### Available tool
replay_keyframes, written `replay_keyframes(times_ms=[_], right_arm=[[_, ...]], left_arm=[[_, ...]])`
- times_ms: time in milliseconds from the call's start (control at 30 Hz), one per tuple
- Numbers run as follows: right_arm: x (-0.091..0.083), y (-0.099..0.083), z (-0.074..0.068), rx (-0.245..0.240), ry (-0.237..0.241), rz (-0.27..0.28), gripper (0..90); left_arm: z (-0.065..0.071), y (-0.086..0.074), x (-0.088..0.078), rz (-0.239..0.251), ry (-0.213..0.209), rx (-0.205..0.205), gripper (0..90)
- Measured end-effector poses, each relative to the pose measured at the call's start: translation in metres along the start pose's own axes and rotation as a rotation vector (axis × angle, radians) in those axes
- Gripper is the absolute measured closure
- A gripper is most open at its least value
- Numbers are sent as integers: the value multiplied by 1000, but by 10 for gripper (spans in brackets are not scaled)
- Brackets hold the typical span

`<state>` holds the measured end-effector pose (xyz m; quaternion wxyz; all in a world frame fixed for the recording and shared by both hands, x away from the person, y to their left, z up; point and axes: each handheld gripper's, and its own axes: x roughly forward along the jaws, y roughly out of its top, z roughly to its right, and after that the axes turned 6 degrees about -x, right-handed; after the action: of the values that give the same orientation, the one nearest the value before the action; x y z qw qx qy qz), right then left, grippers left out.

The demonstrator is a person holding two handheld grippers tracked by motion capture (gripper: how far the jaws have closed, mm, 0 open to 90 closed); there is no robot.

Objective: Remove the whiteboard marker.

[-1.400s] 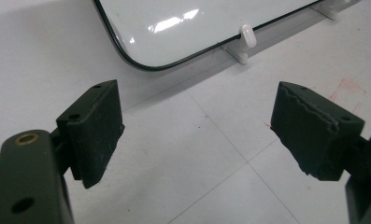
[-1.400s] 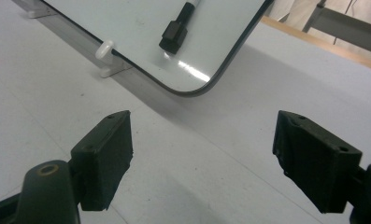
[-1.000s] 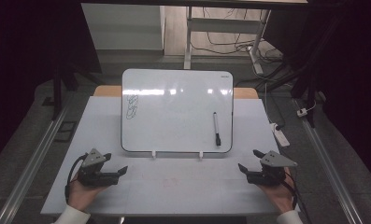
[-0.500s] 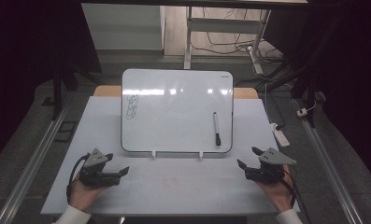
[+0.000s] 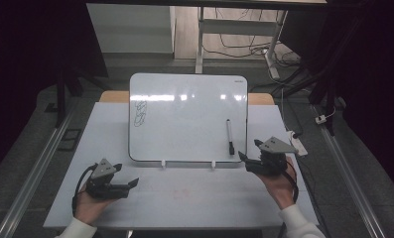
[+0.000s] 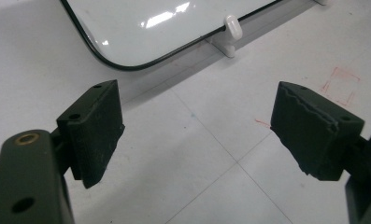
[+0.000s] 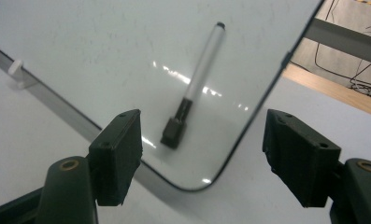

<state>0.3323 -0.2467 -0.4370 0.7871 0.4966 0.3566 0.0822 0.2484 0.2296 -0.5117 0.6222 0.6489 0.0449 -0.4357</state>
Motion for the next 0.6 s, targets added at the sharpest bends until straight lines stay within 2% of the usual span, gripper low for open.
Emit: replay_keyframes(times_ms=[300,600], right_arm=[[34,30,-3,33,-44,-39,324],[58,46,-5,38,-95,-66,405]], left_arm=[[0,0,2,-4,-5,15,175],[-1,-1,3,-5,-10,20,173]])
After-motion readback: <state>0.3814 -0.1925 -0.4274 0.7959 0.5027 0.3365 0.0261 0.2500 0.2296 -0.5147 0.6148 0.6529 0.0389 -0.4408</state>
